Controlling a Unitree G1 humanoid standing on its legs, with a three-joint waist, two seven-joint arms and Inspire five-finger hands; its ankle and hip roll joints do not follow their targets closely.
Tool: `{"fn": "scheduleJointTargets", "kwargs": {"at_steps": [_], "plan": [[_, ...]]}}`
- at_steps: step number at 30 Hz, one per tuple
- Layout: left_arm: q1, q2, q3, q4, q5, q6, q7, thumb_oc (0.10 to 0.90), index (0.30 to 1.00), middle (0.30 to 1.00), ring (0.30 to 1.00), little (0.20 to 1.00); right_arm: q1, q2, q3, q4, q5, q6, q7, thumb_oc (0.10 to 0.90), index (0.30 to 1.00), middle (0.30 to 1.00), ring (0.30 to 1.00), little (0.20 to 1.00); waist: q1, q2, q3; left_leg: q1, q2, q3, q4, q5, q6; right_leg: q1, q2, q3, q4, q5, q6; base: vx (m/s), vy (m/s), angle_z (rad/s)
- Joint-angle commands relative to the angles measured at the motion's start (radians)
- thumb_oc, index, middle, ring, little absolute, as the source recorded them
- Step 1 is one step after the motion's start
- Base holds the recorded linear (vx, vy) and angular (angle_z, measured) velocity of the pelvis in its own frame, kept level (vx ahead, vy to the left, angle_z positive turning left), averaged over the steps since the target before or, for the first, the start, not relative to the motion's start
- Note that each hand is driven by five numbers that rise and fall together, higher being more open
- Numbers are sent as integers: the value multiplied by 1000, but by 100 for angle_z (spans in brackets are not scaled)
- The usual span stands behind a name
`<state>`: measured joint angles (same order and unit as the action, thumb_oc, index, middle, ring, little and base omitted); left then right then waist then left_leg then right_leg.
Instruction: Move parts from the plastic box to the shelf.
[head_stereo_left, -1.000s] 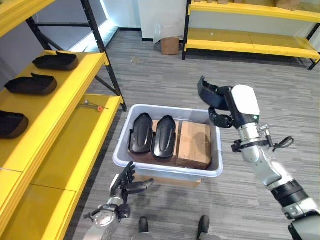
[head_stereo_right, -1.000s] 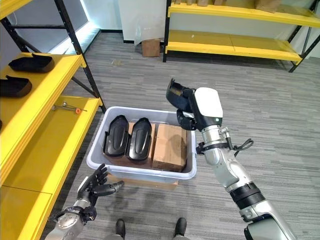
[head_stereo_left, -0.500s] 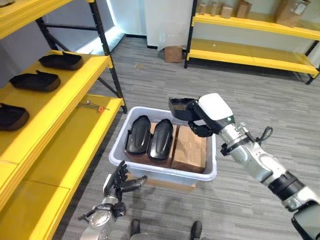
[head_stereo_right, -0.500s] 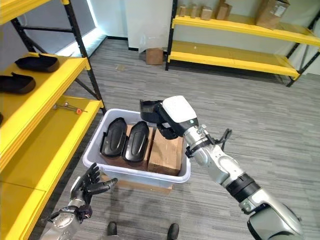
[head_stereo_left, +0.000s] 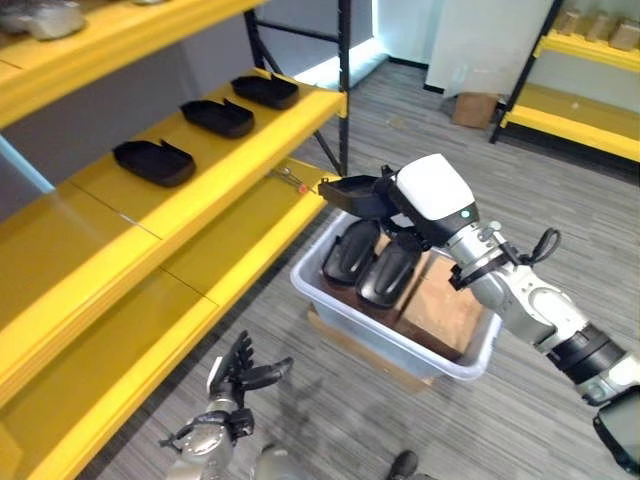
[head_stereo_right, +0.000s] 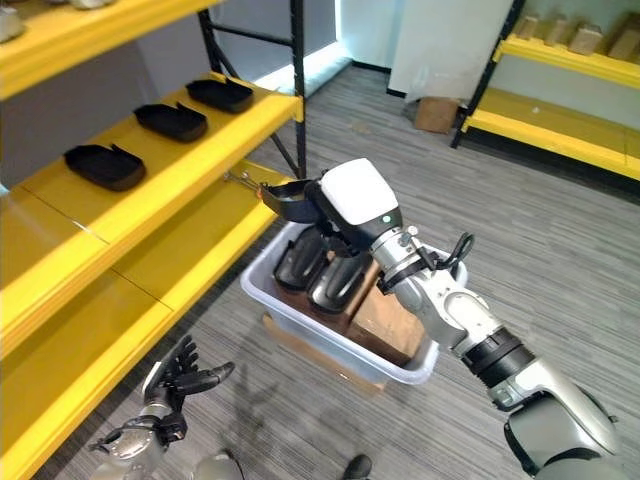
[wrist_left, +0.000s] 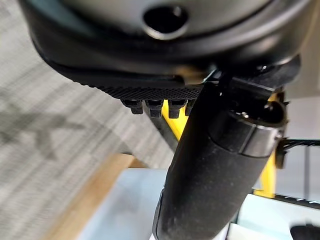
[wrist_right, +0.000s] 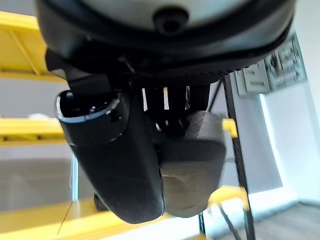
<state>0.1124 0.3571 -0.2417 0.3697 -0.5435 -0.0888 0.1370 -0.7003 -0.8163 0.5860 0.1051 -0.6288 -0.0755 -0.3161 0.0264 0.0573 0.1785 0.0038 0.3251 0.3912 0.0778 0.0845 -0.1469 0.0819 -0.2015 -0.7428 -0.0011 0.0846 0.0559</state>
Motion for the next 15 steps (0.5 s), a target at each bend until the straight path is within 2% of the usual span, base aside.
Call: {"fn": "scheduleJointTargets", "kwargs": {"at_steps": [1, 2, 3, 9, 15], "plan": [[-50, 49, -2, -97, 19, -74, -26, 900, 1000, 1000, 1000, 1000, -135, 16, -90, -52, -35, 10, -109, 400, 300, 300, 300, 300, 43, -35, -102, 96, -16, -22, -154, 73, -13, -33, -59, 69, 133, -82, 52, 27, 176, 80], [-49, 49, -2, -97, 19, -74, -25, 900, 1000, 1000, 1000, 1000, -133, 16, -91, -53, -35, 10, -109, 400, 300, 300, 300, 300, 43, -36, -102, 96, -17, -23, -154, 72, -12, -32, -61, 68, 134, -82, 53, 41, 270, 56], [-48, 57, -1, -105, 30, -72, -31, 900, 1000, 1000, 1000, 1000, -129, 19, -98, -53, -43, 12, -103, 400, 300, 300, 300, 300, 54, -41, -108, 95, -35, -37, -158, 56, -3, -27, -89, 52, 144, -62, 67, 19, 118, 21], [-45, 76, 10, -118, 40, -74, -25, 900, 1000, 1000, 1000, 1000, -163, 44, -86, -38, -88, 33, -96, 400, 300, 300, 300, 300, 84, -64, -107, 91, -103, -69, -163, 10, 38, -10, -165, 28, 162, -1, 115, 10, 159, 44], [-32, 82, 26, -129, 51, -77, -23, 900, 1000, 1000, 1000, 1000, -189, 64, -72, -29, -129, 49, -87, 400, 300, 300, 300, 300, 104, -81, -108, 78, -157, -96, -165, -18, 67, -1, -210, 25, 158, 59, 156, 0, 127, 15]]}}
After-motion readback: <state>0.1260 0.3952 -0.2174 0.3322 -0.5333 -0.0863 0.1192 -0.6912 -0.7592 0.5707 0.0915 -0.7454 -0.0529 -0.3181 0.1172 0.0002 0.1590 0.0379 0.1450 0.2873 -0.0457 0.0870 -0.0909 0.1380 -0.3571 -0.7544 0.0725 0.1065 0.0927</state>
